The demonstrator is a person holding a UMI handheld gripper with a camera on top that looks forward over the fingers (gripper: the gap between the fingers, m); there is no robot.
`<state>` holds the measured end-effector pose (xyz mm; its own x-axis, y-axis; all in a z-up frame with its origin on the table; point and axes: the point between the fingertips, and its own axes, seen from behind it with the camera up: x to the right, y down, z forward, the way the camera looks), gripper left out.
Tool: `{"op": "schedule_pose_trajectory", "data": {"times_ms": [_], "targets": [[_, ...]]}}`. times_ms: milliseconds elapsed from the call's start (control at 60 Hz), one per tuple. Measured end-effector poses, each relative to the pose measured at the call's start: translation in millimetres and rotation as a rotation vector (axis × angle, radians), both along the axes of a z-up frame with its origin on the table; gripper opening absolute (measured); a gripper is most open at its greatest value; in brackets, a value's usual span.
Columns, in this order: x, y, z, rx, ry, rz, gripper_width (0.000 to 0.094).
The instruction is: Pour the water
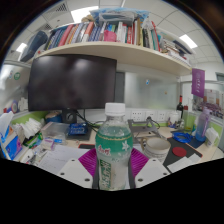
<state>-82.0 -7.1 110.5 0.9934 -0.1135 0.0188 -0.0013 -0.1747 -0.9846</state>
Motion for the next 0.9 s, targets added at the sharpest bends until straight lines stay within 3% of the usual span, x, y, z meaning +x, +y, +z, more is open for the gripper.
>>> {"op": "schedule_pose_trajectory", "data": {"times_ms": [133, 317, 450, 900], "targets": [[8, 10, -1, -0.022, 0.015, -0.030, 0.0324], [6, 24, -2, -0.075, 0.078, -0.015, 0.0284], [10, 33, 26, -0.056, 0.214, 0.005, 0.0284], [21, 56, 92, -0.073, 1.524, 0.176, 0.0283]]}}
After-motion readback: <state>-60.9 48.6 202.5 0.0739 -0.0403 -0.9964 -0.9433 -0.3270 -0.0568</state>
